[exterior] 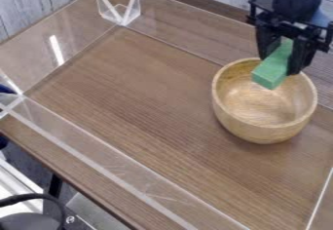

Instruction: Put the green block in the brown bowl

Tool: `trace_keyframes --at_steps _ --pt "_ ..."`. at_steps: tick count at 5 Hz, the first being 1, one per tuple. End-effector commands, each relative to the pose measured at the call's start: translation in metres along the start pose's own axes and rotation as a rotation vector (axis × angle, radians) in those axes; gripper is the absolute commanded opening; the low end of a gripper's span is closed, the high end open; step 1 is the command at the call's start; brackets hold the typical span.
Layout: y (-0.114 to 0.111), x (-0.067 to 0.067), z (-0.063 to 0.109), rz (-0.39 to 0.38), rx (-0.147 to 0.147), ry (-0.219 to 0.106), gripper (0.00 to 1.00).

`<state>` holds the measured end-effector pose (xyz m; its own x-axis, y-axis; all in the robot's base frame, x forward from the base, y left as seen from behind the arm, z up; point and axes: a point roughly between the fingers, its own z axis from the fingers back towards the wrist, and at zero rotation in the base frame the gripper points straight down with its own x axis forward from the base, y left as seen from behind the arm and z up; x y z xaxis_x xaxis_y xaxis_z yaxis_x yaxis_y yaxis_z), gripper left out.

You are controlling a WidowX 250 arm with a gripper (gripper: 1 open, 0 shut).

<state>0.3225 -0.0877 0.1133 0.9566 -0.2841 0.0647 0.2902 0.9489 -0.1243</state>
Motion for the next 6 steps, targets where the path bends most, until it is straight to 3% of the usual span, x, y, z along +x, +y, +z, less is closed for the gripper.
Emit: trace_keyframes --at_steps 1,6 --pt "-0.004 0.006 0.007 -0.027 -0.005 -0.043 0.00" --pt "-0.011 -0.004 0.032 -0.081 -0.028 -0.102 0.00"
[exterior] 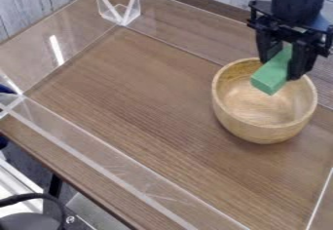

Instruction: Put the green block in the brown bowl

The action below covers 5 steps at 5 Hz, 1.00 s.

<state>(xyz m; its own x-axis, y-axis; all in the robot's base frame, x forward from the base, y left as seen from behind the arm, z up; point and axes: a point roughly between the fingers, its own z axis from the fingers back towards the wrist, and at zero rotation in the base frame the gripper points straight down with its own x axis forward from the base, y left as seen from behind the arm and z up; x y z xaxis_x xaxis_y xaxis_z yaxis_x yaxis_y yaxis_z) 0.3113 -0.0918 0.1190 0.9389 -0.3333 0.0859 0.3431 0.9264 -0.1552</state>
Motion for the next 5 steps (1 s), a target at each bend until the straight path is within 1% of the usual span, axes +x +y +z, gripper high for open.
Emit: trace_keyframes --at_steps 1,3,5 --pt "-0.005 0.004 0.028 -0.036 0.006 -0.092 0.00" --pt "0.009 0.006 0.005 -0.007 0.005 -0.041 0.00" --pt "0.019 0.004 -0.023 0.004 0.004 0.014 0.00"
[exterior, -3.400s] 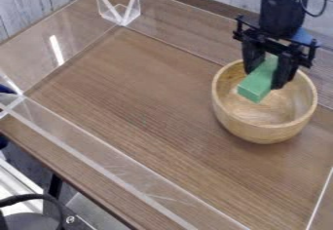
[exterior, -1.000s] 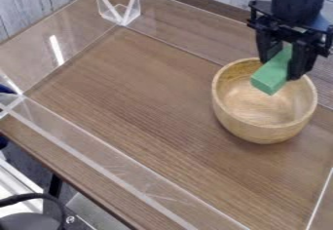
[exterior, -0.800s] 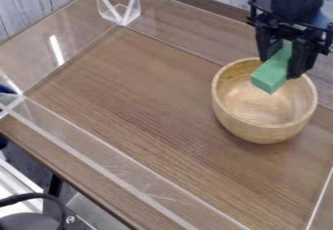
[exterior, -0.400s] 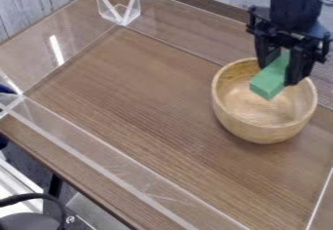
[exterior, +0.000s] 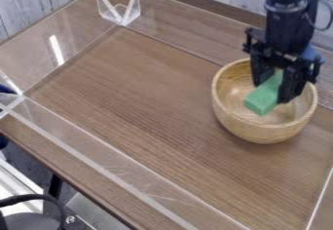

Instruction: Put the green block in the brown bowl

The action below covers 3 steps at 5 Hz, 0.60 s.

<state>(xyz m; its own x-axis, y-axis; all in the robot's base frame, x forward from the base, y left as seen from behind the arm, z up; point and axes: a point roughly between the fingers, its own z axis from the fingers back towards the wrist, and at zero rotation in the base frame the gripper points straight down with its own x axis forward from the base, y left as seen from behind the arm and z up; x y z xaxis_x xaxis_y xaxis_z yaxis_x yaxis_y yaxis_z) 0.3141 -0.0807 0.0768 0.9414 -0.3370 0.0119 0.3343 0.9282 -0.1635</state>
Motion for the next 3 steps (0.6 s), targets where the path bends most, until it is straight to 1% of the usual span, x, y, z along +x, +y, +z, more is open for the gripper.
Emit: trace_keyframes --at_steps 1,3 --pt "0.0037 0.0059 0.0053 -0.003 0.013 -0.038 0.00" --pt "0.0064 0.0068 0.0038 0.004 0.013 -0.032 0.00"
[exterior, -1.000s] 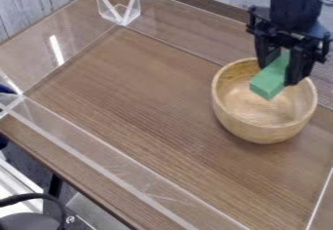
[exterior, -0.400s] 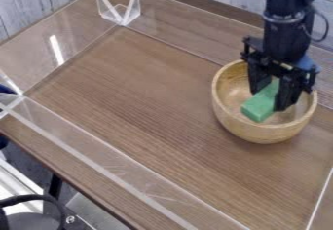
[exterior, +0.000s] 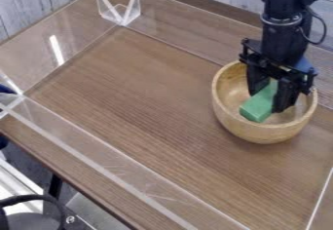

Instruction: Put the green block in the brown bowl

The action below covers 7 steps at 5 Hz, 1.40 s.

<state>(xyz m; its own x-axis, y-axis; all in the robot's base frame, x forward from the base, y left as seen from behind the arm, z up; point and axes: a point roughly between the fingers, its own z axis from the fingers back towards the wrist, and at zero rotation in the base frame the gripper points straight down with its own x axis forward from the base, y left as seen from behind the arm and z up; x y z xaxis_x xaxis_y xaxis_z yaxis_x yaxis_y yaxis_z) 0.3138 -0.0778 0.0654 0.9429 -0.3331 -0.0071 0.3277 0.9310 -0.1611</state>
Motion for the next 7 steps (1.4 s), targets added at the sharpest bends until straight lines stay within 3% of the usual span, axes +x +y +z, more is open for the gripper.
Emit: trace_keyframes --at_steps 1,7 --pt "0.0029 0.0082 0.0145 0.000 0.009 -0.046 0.00" --pt "0.0080 0.0104 0.0143 0.017 0.003 -0.026 0.00"
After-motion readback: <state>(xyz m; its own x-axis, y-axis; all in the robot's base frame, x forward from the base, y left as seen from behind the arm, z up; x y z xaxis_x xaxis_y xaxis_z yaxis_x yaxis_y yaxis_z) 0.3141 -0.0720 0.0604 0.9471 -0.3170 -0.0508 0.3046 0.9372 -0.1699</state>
